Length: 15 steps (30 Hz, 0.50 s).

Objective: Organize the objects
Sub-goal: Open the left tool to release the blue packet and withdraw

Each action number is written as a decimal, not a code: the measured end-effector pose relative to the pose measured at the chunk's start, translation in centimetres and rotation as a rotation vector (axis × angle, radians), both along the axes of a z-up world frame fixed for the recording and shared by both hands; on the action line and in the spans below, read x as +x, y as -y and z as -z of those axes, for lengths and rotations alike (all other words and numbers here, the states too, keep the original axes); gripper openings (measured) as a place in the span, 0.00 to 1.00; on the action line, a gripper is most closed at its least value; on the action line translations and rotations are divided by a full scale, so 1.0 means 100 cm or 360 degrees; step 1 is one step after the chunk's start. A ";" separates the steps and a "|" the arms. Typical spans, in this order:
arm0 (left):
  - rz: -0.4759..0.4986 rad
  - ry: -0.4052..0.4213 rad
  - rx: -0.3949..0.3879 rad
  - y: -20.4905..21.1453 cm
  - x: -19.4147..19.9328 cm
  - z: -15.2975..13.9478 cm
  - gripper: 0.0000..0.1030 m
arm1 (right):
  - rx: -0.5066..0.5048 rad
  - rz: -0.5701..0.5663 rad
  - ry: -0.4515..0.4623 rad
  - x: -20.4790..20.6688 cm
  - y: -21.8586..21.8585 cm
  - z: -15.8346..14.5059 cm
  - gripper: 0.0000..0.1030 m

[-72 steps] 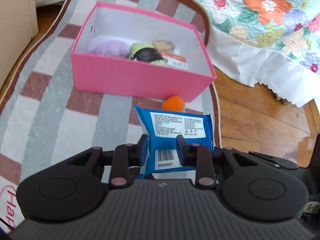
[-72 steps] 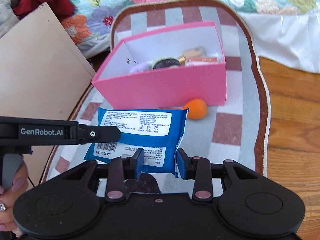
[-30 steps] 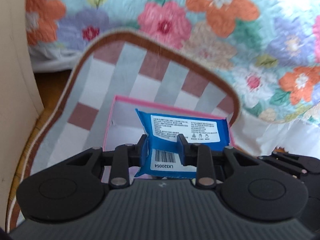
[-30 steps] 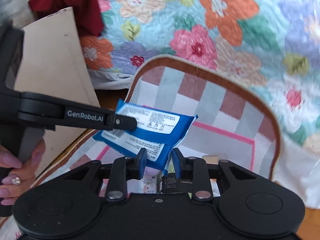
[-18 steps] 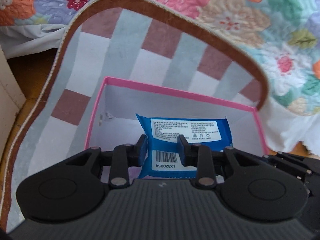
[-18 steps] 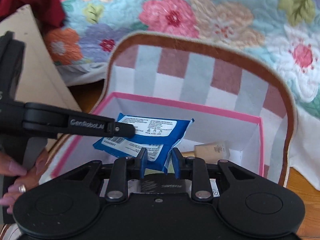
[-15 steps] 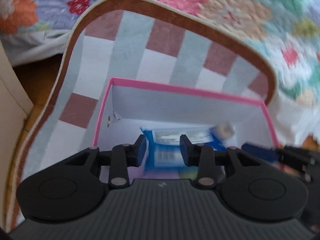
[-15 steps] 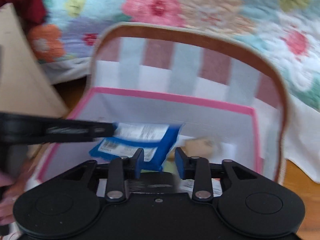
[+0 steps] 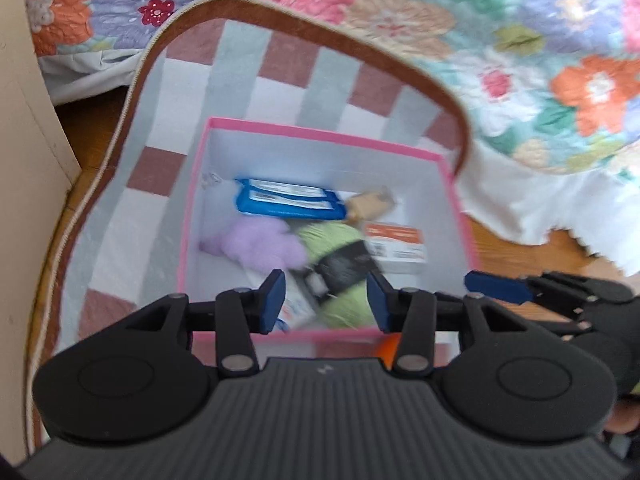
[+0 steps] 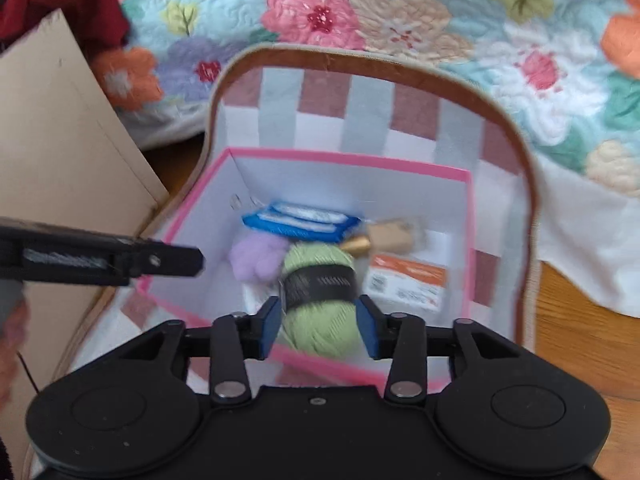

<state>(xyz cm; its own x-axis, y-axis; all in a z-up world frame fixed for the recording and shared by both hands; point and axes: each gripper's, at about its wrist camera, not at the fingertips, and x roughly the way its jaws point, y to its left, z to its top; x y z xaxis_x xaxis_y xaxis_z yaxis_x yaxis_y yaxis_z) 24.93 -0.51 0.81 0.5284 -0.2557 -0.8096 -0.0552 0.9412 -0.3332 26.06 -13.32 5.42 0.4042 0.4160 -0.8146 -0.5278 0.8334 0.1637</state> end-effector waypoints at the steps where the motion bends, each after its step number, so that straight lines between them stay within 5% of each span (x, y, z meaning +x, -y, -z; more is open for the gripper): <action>1: 0.0012 0.0003 -0.0022 0.002 -0.007 -0.005 0.43 | 0.0001 -0.0011 -0.0008 -0.005 0.003 -0.006 0.47; 9: 0.0076 0.0128 0.0032 0.021 -0.062 -0.039 0.48 | 0.0030 -0.0150 0.0066 -0.065 0.031 -0.044 0.53; 15: 0.0184 0.0134 0.0048 0.040 -0.073 -0.016 0.49 | 0.0013 -0.0197 0.0115 -0.095 0.044 -0.027 0.58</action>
